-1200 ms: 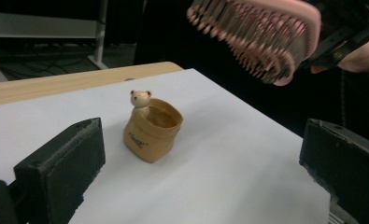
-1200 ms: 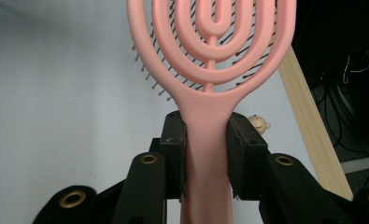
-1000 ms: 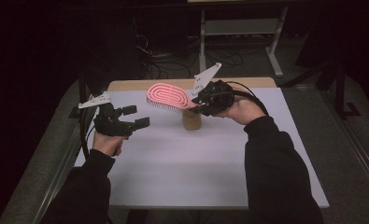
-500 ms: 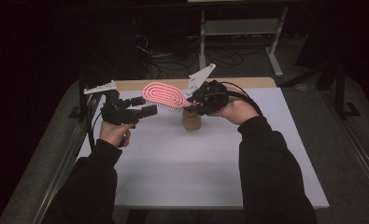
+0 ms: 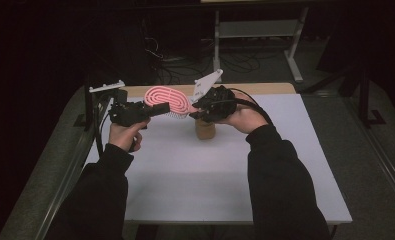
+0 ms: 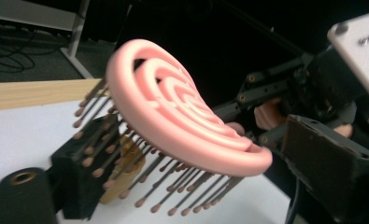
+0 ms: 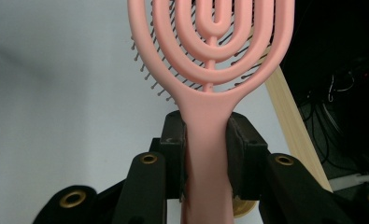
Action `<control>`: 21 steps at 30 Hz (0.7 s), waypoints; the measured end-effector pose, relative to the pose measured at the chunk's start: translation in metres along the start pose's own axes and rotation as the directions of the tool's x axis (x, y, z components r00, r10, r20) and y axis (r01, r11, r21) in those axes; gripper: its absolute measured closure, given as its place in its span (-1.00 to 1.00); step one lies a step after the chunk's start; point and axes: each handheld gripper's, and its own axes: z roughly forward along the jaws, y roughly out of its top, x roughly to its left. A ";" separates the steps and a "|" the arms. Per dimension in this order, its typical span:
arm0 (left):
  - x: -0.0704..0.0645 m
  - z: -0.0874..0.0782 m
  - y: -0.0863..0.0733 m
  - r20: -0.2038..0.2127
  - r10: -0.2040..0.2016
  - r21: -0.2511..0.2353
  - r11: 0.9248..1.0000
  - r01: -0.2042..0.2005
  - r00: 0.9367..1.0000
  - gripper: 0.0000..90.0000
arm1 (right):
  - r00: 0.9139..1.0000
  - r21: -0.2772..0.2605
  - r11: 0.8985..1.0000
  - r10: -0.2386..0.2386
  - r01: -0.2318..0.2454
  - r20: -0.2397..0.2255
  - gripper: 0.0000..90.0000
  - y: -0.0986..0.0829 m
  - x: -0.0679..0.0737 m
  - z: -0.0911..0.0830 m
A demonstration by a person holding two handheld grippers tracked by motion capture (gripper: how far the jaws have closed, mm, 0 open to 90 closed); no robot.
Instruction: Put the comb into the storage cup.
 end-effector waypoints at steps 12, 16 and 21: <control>0.000 0.000 0.003 -0.019 -0.096 -0.042 0.995 0.095 0.995 -0.24 | 0.999 0.011 1.000 -0.003 0.002 0.050 0.53 0.004 0.002 0.008; -0.003 0.003 0.004 -0.030 -0.113 -0.065 0.992 0.111 0.993 -0.12 | 0.998 0.013 1.000 0.004 -0.005 0.068 0.53 0.004 0.002 0.011; -0.004 0.005 0.006 -0.057 -0.153 -0.095 0.985 0.147 0.987 0.00 | 0.994 0.003 1.000 0.013 -0.013 0.107 0.52 0.004 0.002 0.012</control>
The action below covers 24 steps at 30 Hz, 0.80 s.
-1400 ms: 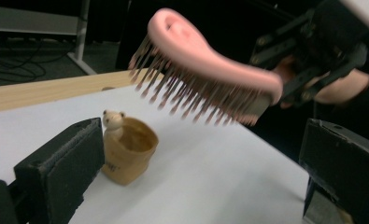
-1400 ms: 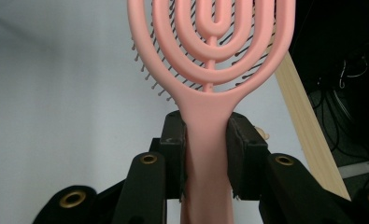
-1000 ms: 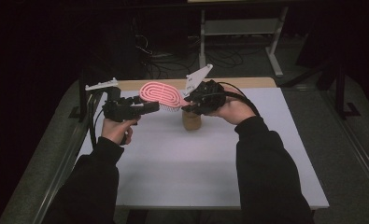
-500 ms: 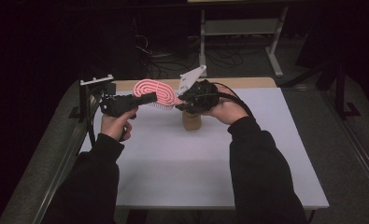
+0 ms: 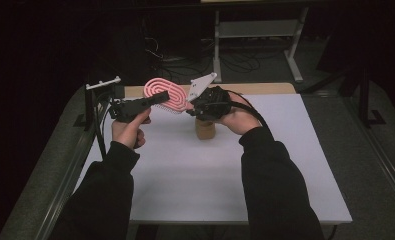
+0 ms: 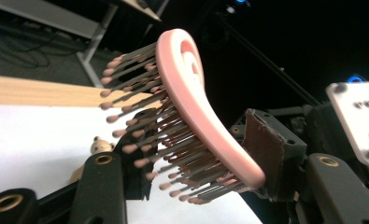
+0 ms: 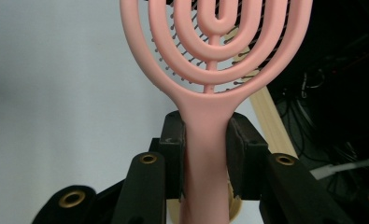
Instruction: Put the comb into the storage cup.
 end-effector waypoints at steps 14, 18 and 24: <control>-0.002 0.005 0.002 0.005 -0.003 0.024 1.000 0.003 1.000 0.31 | 0.998 0.009 1.000 0.012 -0.012 0.065 0.50 -0.003 0.001 0.005; -0.005 0.006 0.001 -0.004 0.019 0.017 1.000 -0.019 1.000 0.39 | 0.998 -0.006 1.000 0.018 -0.018 0.059 0.50 -0.006 0.002 0.006; -0.012 0.009 0.004 -0.011 0.065 0.019 0.998 -0.064 0.998 0.39 | 0.998 -0.008 0.999 0.042 -0.042 0.040 0.48 -0.009 0.000 0.005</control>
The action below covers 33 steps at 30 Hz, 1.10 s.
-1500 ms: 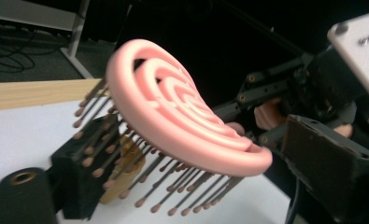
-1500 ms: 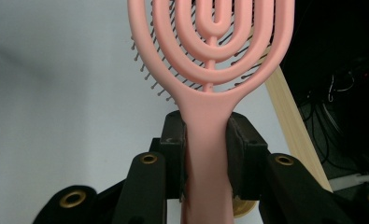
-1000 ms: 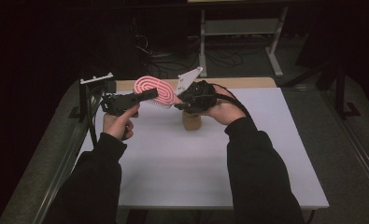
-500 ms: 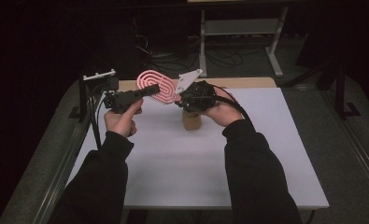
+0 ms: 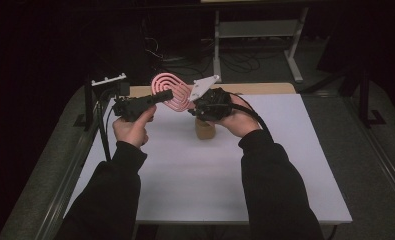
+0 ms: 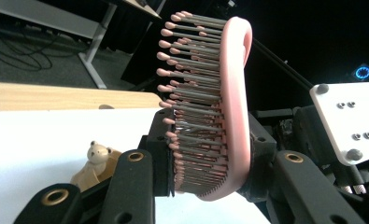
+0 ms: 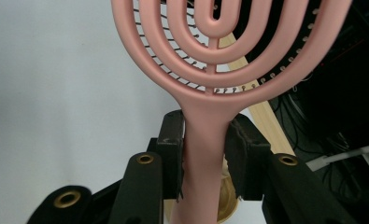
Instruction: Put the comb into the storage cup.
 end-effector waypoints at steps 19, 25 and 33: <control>-0.016 0.010 0.017 0.006 0.099 0.022 0.995 -0.099 0.995 0.42 | 0.985 -0.007 0.985 0.171 -0.171 -0.018 -0.28 -0.021 -0.013 -0.010; -0.017 0.011 0.023 0.006 0.115 0.017 0.993 -0.115 0.993 0.43 | 0.971 -0.021 0.971 0.238 -0.238 -0.005 -0.52 -0.037 -0.017 -0.016; -0.023 0.018 0.029 0.005 0.156 0.031 0.987 -0.157 0.988 0.44 | 0.957 -0.033 0.957 0.289 -0.289 0.000 -0.67 -0.057 -0.018 -0.025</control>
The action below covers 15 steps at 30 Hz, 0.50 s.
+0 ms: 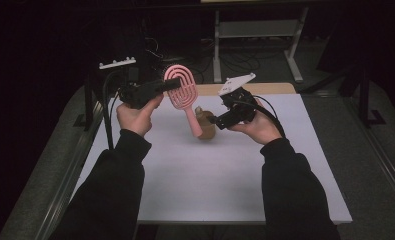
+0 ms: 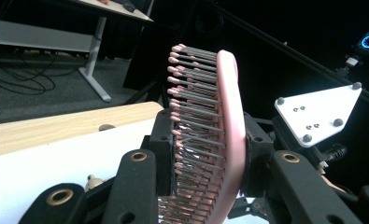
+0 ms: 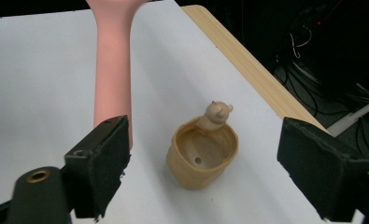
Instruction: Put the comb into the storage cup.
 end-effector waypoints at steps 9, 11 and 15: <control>-0.004 0.006 0.007 0.004 0.028 -0.001 1.000 -0.028 1.000 0.44 | 0.997 -0.008 0.997 0.072 -0.072 0.016 -0.98 -0.026 -0.010 -0.014; -0.004 0.007 0.010 0.002 0.031 -0.007 0.999 -0.031 1.000 0.44 | 0.996 -0.015 0.996 0.089 -0.089 0.015 -1.00 -0.032 -0.012 -0.017; -0.003 0.010 0.015 0.006 0.038 -0.017 0.999 -0.038 0.999 0.44 | 0.991 -0.028 0.991 0.129 -0.128 0.023 -1.00 -0.044 -0.015 -0.024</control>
